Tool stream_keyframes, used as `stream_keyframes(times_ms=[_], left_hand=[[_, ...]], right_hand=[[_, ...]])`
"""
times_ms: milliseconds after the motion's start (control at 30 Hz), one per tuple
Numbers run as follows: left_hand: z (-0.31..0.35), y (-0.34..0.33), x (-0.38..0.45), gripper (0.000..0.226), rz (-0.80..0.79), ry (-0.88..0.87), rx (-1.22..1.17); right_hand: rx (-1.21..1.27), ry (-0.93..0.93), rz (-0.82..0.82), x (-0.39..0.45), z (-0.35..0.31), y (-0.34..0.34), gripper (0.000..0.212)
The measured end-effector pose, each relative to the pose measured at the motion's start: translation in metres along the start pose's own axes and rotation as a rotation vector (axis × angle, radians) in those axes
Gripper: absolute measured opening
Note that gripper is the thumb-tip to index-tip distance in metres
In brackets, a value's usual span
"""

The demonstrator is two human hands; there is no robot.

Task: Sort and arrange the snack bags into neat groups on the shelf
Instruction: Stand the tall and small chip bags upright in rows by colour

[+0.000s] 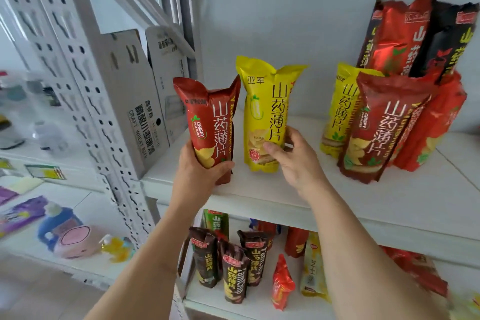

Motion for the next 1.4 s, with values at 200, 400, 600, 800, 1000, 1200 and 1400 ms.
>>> stream_keyframes(times_ms=[200,400,600,800,1000,1200,1400], left_hand=[[-0.008,0.013,0.032,0.082,0.109,0.014,0.033],[-0.007,0.030,0.059,0.095,0.216,0.007,0.043],[-0.005,0.036,0.081,0.088,0.207,0.014,0.026],[-0.006,0.037,0.105,0.105,0.192,0.021,0.026],[0.011,0.029,0.068,0.106,0.463,-0.341,0.182],[0.033,-0.019,0.038,0.061,0.429,-0.714,0.185],[0.051,-0.083,0.007,0.058,-0.004,-0.580,0.161]], right_hand=[[0.016,-0.032,-0.075,0.032,0.028,-0.042,0.054],[0.085,-0.002,-0.204,0.071,0.037,-0.089,0.056],[0.055,-0.029,-0.261,0.091,0.047,-0.117,0.055],[-0.076,-0.148,-0.172,0.086,0.043,-0.110,0.072],[-0.301,-0.073,-0.082,0.067,0.015,-0.070,0.045],[-0.454,-0.033,0.031,0.039,-0.005,-0.021,0.036],[-0.494,0.025,0.213,0.007,-0.030,0.045,0.022]])
Point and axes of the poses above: each hand's wrist, its own x-axis towards the middle knuckle, its own y-axis out of the back of the hand, z = x × y, the point moved 3 cm from there along x, towards the middle knuckle, and after that the axes turned 13 degrees about y, right-handed, at the moved point
